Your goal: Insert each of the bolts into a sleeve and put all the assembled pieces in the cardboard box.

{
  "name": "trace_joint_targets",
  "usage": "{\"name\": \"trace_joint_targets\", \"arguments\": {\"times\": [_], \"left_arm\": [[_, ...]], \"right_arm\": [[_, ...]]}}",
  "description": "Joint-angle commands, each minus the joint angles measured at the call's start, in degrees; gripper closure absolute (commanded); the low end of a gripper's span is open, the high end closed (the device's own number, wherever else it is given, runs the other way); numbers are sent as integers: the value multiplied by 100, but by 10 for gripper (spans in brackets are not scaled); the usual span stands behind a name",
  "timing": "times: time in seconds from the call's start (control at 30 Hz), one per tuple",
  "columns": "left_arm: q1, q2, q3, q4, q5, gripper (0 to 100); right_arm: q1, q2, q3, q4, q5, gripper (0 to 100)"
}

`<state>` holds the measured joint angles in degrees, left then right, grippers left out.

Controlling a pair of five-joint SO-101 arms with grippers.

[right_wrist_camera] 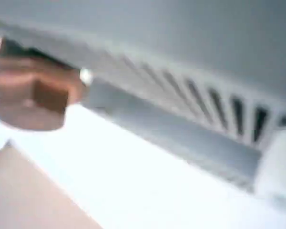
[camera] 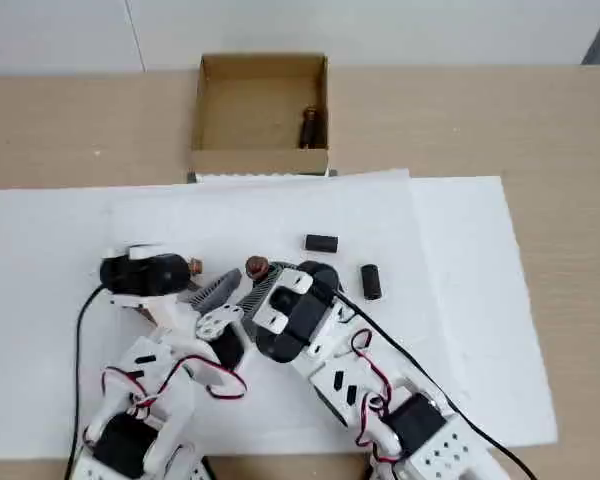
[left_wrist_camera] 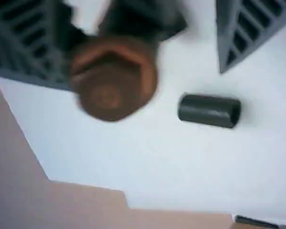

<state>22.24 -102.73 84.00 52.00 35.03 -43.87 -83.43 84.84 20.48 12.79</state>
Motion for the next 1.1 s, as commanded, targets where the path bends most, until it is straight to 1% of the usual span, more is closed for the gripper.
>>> {"name": "trace_joint_targets", "arguments": {"times": [0.0,0.13,0.33,0.4,0.43,0.53,0.6,0.67,0.73,0.8,0.87,1.0,1.07], "left_arm": [[-290,18,-330,9,-308,761],[-738,18,-655,26,-659,761],[-774,26,-1305,44,-659,773],[-800,26,-1429,44,-659,811],[-809,26,-1473,44,-659,848],[-809,-9,-1525,44,-659,999],[-818,-9,-1525,44,-668,979],[-818,-9,-1516,44,-782,997],[-826,-9,-1429,53,-1037,994],[-1002,-9,-1270,149,-1266,994],[-1415,-9,-1024,369,-1407,994],[-1978,-9,-497,703,-1829,994],[-2163,-9,-382,853,-2084,994]], "right_arm": [[-13,-57,-448,-215,70,995],[-13,-31,-431,-215,70,995],[-13,-4,-422,-215,70,995],[-13,-4,-422,-207,70,995],[-13,-4,-422,-207,70,995],[-13,-4,-422,-207,62,995],[4,-4,-431,-207,44,995],[136,-4,-466,-198,0,995],[426,-4,-475,-198,-246,995],[725,4,-554,92,-554,995],[971,4,-809,796,-993,995],[1270,92,-1407,1903,-2004,995],[1385,365,-1741,2334,-2259,995]]}}
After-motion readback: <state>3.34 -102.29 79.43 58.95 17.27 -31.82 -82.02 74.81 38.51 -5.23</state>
